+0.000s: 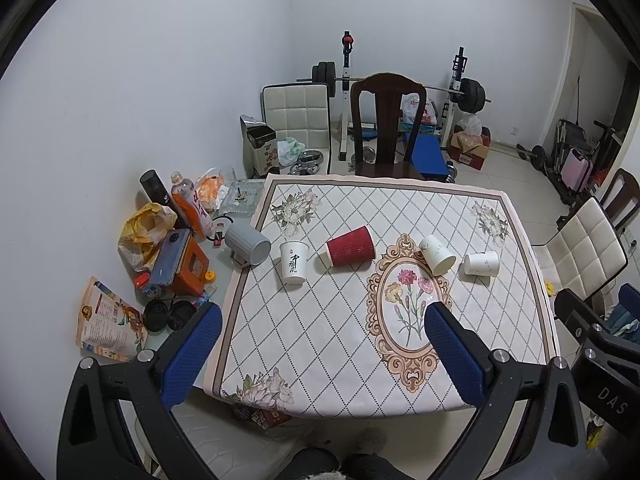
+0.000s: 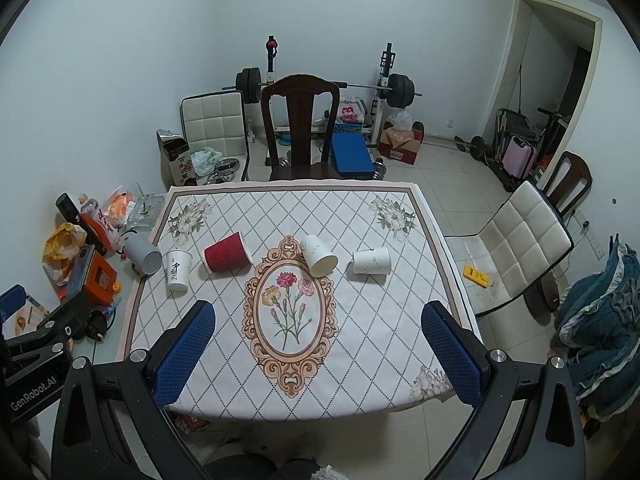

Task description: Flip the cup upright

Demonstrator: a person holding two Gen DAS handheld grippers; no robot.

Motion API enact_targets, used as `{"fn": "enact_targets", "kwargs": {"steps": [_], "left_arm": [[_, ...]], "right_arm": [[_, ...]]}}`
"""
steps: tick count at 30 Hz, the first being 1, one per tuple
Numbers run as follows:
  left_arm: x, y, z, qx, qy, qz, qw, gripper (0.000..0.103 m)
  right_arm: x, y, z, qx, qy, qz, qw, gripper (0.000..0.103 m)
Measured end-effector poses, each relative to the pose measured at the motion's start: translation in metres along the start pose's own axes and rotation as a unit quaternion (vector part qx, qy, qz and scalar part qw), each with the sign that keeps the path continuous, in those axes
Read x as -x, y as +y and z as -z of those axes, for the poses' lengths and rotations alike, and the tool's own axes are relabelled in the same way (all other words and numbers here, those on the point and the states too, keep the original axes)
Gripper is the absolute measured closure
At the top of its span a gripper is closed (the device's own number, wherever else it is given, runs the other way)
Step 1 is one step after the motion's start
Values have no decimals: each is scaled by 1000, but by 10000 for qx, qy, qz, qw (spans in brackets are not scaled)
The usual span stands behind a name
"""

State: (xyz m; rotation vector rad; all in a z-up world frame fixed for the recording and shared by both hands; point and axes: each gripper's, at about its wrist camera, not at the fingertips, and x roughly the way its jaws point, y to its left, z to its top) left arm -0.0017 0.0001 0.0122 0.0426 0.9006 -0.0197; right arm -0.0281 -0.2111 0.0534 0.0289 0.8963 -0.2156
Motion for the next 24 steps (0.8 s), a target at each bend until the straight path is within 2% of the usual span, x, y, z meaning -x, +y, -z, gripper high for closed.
{"fn": "enact_targets", "kwargs": {"steps": [24], "left_arm": [[3,-1,-1,-18,-21,-16,10000,0]], "right_arm": [[4,4,-1,15,-4,-11,10000,0]]}}
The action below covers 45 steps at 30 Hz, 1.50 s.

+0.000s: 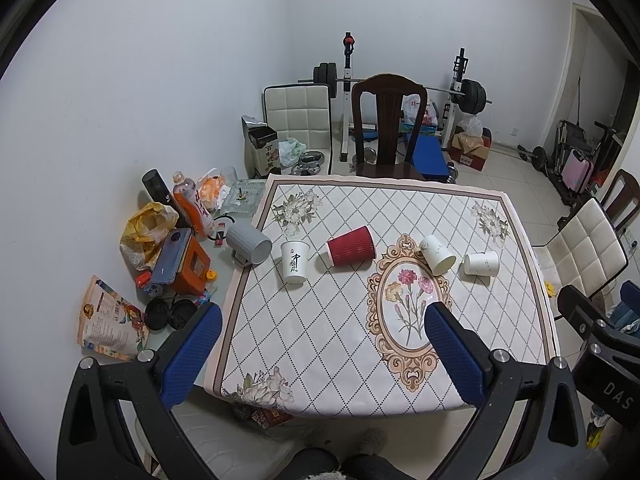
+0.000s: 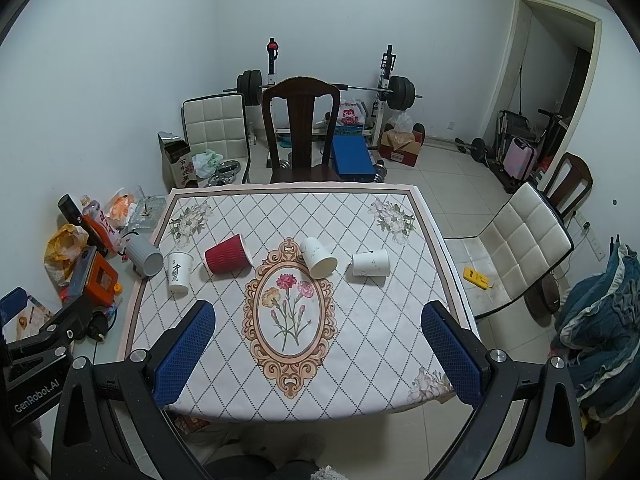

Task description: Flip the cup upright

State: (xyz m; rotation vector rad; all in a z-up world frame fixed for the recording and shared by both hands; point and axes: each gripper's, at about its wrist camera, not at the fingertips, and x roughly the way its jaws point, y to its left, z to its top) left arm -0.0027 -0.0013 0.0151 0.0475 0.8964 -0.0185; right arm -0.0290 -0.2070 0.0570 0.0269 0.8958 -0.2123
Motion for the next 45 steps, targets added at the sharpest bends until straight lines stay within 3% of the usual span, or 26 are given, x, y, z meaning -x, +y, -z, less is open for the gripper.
{"fn": "enact_targets", "kwargs": {"steps": [34,40,45], "left_arm": [[5,-11,0,125,15,-40,9999,0],[-38,-12,5,233,305,-397,9985,0],[-90,3,15,420,667,-651,9948,0]], "right_arm": [[12,-3,-10,15,20,-63,10000,0],[-25,-15,-8,-134,274,-270,9992,0],[-91,-12,3,-19,736,-284,9969,0]]}}
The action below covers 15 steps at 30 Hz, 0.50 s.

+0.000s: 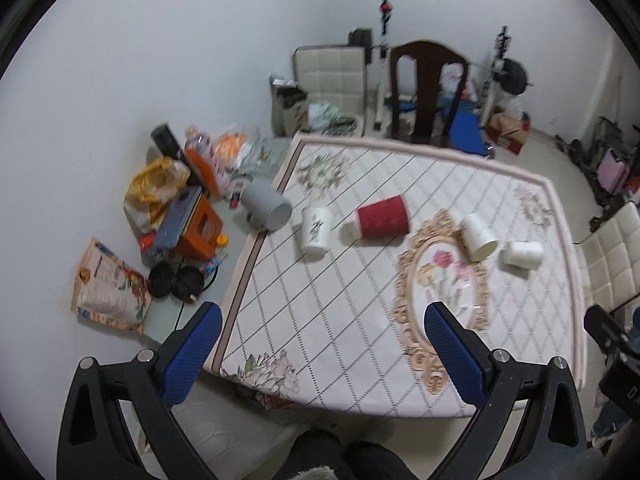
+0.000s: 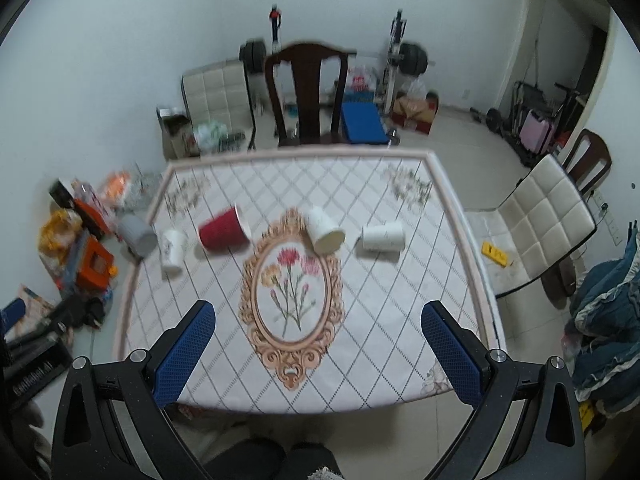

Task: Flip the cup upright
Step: 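Move the left tool toward the grey mug lying on its side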

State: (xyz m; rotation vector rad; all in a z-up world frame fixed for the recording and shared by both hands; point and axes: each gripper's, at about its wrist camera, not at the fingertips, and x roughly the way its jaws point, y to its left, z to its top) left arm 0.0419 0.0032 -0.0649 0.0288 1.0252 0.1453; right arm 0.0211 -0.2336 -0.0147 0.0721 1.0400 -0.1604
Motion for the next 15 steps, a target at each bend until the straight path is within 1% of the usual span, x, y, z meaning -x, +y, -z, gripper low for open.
{"fn": "enact_targets", "kwargs": {"steps": [3,7,15], "left_arm": [[-30,9,2,69,213,-170,9996,0],[-76,24,-7,159,501,-409,9978,0],[-165,55,-39,360,1152,-493,9915,0]], "right_arm": [[-45,6,3,127,293,68,9995,0],[-104,24,6,215,695,63,9973,0],[-213,83,-4,349,1486,80,9882,0]]}}
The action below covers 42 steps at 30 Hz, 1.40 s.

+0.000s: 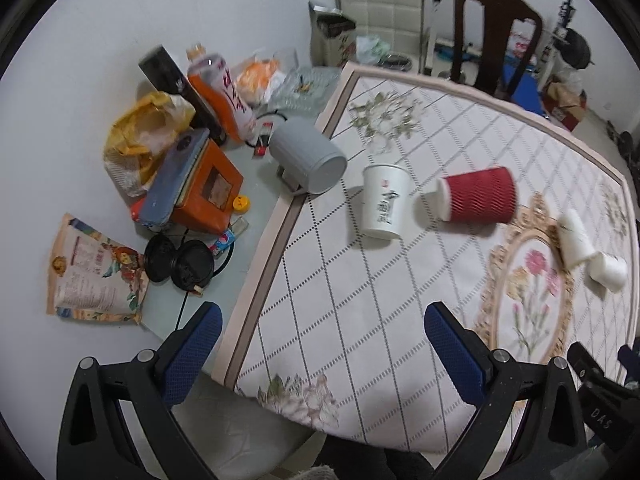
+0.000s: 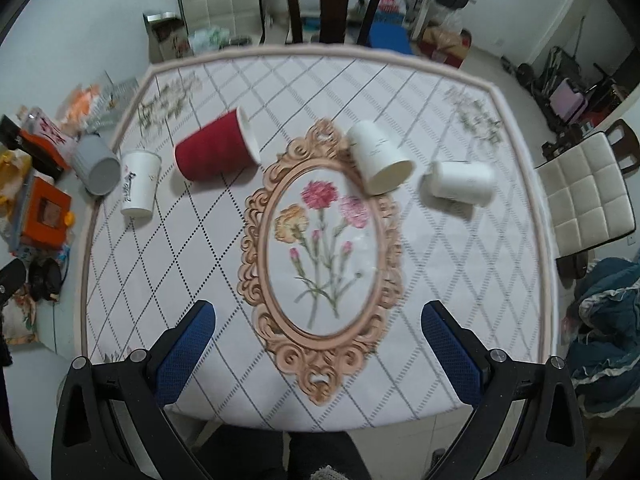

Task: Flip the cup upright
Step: 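Move the left tool toward the grey mug lying on its side, then close the left gripper on the grey mug and lift it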

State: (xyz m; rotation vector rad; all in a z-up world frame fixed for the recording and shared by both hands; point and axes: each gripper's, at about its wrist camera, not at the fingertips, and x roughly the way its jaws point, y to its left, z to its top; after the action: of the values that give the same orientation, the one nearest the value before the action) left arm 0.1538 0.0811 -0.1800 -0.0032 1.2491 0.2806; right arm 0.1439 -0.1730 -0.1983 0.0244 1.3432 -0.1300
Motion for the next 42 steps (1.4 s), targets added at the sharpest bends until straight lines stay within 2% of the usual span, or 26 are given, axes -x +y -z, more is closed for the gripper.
{"fn": "enact_targets", "kwargs": {"steps": [8,18,23,28,33,35,42], "left_arm": [[-89,25,-68,365,557,-121,9977,0],[-168,45,-135,787,922,-15,9926,0],[-202,62,-153,1312,1158,362,9839,0],[-224,70,-165,1708,1224,819,9742,0],[-245,76,-173,1981,1375,1272,9621,9],[-248,75,-175,2034,1382,1487,9578,18],[-249,64,-189,1664,1258,1257,9699,18]], "right_arm": [[-80,58,-56,207,580,174,9980,0],[-144,107,-108,21,796,353,9962,0],[-161,117,-120,-166,811,358,9959,0],[-174,121,-127,-372,840,366,9951,0],[-180,123,-128,-399,874,422,9945,0],[-180,123,-128,-440,883,445,9941,0],[-177,118,-130,-551,826,502,9938,0]]}}
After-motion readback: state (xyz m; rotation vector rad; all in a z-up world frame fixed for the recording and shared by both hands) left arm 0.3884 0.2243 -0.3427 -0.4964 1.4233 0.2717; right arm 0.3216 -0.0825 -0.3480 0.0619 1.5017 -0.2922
